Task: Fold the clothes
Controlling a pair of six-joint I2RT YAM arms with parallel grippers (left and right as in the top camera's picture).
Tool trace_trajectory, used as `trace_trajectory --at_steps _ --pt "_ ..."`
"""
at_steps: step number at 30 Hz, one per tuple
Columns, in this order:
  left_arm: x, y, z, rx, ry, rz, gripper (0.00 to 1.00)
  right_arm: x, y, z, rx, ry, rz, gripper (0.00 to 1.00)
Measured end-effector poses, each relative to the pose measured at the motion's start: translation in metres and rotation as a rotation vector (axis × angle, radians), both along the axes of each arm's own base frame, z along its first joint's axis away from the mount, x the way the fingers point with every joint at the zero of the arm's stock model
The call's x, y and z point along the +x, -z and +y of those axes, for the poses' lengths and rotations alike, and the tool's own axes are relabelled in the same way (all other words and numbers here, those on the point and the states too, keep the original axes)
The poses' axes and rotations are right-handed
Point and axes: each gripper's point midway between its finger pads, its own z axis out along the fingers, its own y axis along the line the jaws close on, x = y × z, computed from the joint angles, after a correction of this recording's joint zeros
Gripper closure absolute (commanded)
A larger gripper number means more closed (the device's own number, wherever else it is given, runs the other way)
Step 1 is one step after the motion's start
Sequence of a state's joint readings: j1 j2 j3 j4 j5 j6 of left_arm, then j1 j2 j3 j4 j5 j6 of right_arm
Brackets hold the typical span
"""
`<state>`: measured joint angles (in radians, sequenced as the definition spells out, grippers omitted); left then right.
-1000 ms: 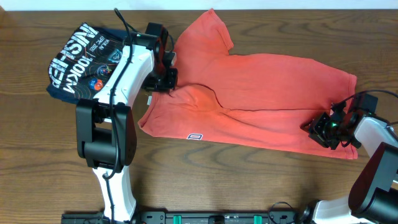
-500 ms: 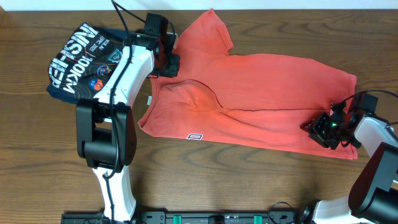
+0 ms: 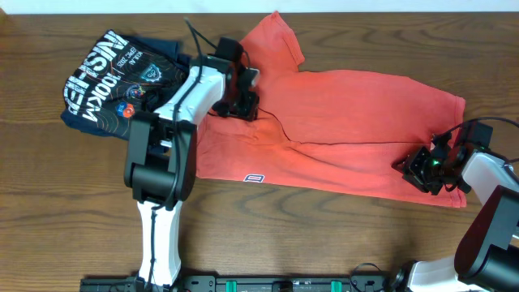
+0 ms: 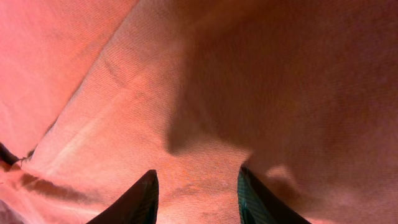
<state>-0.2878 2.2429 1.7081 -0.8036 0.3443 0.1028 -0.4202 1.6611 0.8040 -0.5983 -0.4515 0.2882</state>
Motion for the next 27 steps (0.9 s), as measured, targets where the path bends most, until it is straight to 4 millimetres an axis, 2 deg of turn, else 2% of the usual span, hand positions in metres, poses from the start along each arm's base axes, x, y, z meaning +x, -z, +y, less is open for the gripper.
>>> trace_trajectory --at_steps 2,9,18,20,25,27 --pt "-0.006 0.000 -0.003 -0.001 0.013 0.017 0.88 0.000 0.000 0.000 0.000 0.000 0.000 0.60" --pt "-0.006 -0.009 -0.005 -0.012 0.021 0.003 0.94 0.000 0.000 0.000 0.000 0.000 0.000 0.60" --pt "0.022 -0.073 -0.005 -0.022 0.009 -0.216 0.88 0.000 0.000 -0.001 -0.003 0.001 0.001 0.60" --pt "0.024 -0.077 -0.005 -0.024 0.008 -0.229 0.83 0.000 0.000 -0.001 -0.003 0.001 0.001 0.60" --pt "0.028 -0.073 -0.004 -0.011 0.011 -0.240 0.42 0.000 0.000 -0.001 -0.004 0.001 0.001 0.60" --pt "0.027 -0.067 -0.003 -0.004 0.007 -0.227 0.40 0.000 0.000 -0.001 -0.004 0.000 0.001 0.60"
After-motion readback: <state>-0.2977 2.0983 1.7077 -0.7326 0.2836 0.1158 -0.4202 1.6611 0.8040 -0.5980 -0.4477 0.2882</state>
